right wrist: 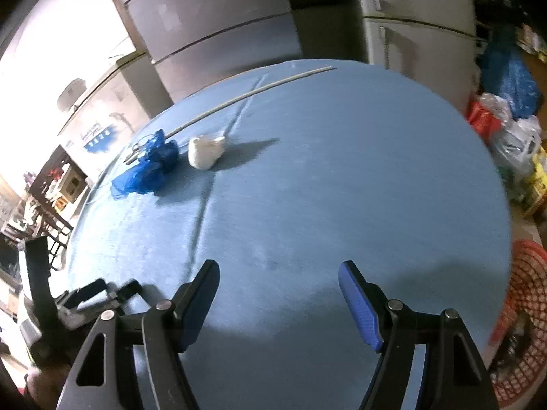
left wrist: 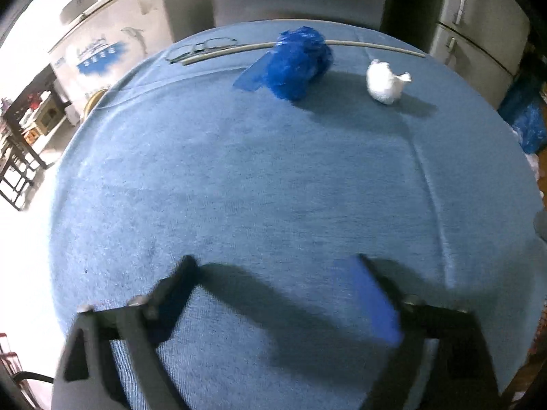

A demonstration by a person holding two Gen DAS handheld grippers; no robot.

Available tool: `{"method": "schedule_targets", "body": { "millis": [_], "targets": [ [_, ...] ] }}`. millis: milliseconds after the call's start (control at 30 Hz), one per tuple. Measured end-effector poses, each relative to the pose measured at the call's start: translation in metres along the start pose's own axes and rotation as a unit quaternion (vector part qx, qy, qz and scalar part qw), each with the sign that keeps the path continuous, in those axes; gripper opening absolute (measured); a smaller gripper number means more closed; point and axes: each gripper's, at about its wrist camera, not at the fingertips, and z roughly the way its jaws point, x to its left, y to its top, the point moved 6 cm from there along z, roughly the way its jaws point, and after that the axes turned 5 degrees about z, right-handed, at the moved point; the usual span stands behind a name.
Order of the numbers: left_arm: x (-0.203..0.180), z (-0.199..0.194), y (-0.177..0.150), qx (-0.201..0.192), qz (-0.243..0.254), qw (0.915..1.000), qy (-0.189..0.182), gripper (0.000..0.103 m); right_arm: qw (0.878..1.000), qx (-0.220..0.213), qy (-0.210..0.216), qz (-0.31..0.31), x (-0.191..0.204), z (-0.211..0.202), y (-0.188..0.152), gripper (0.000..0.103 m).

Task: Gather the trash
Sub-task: 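Move both tools back over the table toward the blue bag and white tissue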

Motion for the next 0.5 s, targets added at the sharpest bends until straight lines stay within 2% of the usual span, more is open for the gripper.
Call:
{"method": "schedule_targets", "body": {
  "millis": [33,367,500],
  "targets": [
    [0.004,0.001,-0.001,-0.002,-0.01,0.9999,-0.001,0.103,1.0,0.001,0.0,-0.003,0.003,0.005,0.003,0.076],
    [0.003,-0.003,-0.006,-0.044,-0.016,0.9989,0.007,0.103,1.0,0.015,-0.006,-0.012,0.034,0.059,0.047,0.076],
    [0.003,0.0,-0.004,-0.043,-0.012,0.999,0.004,0.103,0.999,0.021,-0.007,-0.029,0.058,0.087,0.068,0.076]
  ]
}}
